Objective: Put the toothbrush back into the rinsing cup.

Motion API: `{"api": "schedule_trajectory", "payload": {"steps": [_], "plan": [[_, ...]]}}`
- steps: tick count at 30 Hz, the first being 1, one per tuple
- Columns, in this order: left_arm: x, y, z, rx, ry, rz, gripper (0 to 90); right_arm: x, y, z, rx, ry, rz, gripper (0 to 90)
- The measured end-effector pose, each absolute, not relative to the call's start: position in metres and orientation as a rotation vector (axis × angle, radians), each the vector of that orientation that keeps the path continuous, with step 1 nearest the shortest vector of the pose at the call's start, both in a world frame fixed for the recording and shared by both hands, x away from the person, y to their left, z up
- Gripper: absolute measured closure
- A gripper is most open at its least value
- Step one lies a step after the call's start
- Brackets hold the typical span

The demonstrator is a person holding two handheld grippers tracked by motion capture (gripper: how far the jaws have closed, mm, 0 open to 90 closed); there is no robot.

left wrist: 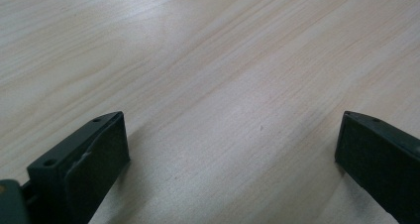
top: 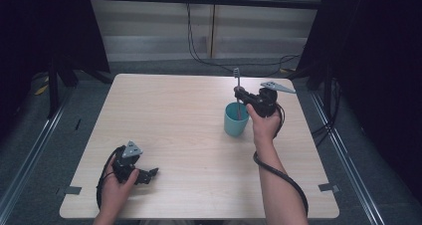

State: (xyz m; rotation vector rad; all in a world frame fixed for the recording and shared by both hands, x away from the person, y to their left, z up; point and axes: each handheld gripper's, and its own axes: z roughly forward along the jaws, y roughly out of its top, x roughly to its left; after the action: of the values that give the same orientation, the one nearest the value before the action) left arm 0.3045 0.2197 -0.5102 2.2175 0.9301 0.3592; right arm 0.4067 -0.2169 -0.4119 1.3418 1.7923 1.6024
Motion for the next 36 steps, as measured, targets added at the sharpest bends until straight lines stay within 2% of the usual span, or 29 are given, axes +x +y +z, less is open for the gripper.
{"api": "schedule_trajectory", "payload": {"steps": [36], "plan": [[0.305, 0.220, -0.510, 2.216, 0.930, 0.359, 0.0, 0.401, -0.216, -0.442, 1.362, 1.824, 1.552, 80.4]]}}
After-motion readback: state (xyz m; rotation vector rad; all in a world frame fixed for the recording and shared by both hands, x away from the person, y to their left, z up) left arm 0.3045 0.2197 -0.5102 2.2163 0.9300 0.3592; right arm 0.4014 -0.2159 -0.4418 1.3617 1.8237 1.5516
